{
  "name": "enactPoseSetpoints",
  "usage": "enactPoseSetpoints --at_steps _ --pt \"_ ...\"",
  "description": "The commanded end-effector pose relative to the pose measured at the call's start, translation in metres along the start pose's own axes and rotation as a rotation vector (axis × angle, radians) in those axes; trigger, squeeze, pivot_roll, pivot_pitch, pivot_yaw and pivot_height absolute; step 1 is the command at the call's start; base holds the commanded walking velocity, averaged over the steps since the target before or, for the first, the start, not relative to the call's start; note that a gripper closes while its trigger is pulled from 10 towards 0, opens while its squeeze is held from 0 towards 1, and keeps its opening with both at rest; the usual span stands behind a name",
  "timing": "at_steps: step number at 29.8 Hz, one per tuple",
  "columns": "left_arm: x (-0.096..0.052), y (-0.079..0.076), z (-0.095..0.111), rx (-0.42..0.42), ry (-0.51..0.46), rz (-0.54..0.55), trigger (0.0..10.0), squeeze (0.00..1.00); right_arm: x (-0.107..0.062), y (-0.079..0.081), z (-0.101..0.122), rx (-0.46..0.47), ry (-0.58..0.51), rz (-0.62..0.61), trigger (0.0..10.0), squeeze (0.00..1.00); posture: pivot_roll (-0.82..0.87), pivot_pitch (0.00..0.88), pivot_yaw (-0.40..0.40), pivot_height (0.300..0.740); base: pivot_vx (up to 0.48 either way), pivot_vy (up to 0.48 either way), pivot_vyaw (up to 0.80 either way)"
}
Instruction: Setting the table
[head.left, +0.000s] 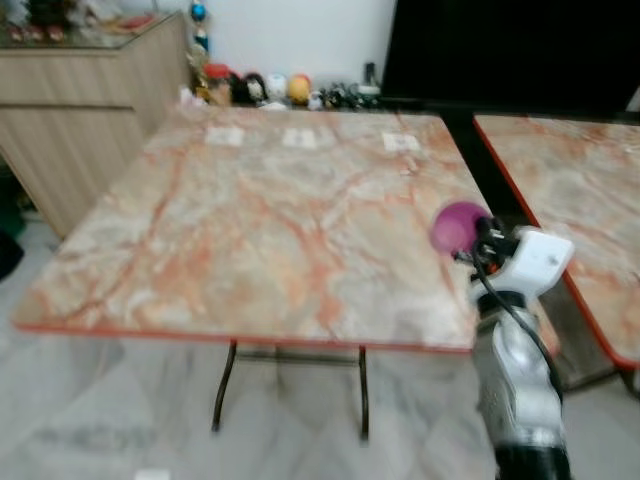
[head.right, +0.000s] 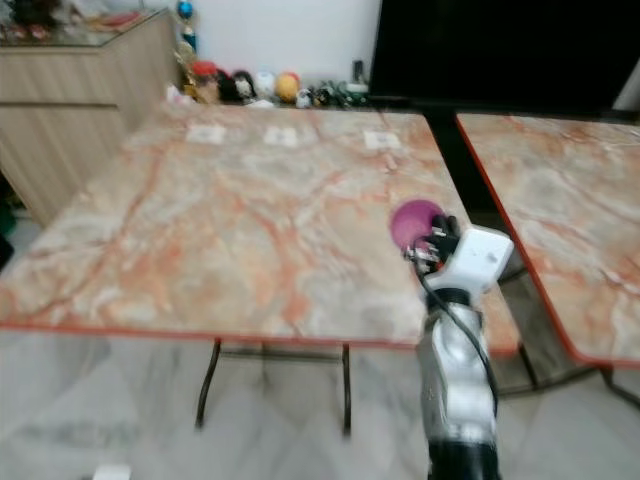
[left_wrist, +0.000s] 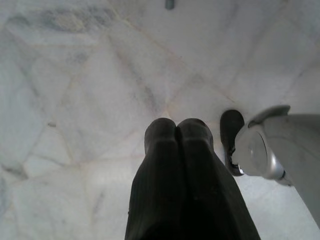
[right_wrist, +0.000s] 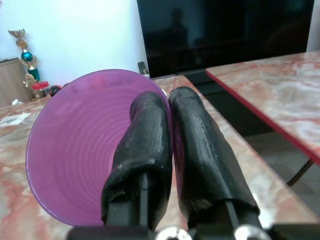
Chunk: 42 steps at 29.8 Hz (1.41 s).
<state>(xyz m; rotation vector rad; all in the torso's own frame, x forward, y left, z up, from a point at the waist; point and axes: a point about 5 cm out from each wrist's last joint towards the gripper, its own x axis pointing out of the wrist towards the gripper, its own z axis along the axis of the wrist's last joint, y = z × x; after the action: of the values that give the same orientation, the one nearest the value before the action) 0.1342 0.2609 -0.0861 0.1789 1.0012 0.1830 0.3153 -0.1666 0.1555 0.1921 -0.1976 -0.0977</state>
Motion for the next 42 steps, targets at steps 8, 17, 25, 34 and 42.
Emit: enactPoseSetpoints --at_steps 8,17,25,34,42 --pt "0.0 -0.004 -0.001 0.001 0.002 -0.012 10.0 0.0 0.002 -0.012 0.004 -0.017 -0.015 -0.041 10.0 0.0 -0.01 0.005 0.007 0.74 0.0 -0.48 0.0" --pt "-0.001 -0.001 -0.004 -0.007 0.005 -0.008 10.0 0.0 0.003 -0.013 0.005 -0.017 -0.018 -0.047 10.0 0.0 -0.01 0.012 0.005 0.74 0.0 -0.48 0.0" --pt "-0.003 0.009 -0.01 -0.012 0.017 0.002 10.0 0.0 0.002 -0.013 0.005 -0.021 -0.017 -0.053 10.0 0.0 -0.01 0.016 0.005 0.74 0.0 -0.48 0.0" --pt "-0.004 0.008 -0.011 -0.026 0.014 0.006 10.0 0.0 0.003 -0.016 0.006 -0.024 -0.017 -0.062 10.0 0.0 -0.01 0.018 0.001 0.74 0.0 -0.26 0.0" --pt "0.0 -0.007 0.001 -0.04 -0.022 -0.018 10.0 0.0 0.004 -0.019 0.006 -0.027 -0.019 -0.085 10.0 0.0 -0.01 0.019 -0.002 0.74 0.0 0.0 0.0"
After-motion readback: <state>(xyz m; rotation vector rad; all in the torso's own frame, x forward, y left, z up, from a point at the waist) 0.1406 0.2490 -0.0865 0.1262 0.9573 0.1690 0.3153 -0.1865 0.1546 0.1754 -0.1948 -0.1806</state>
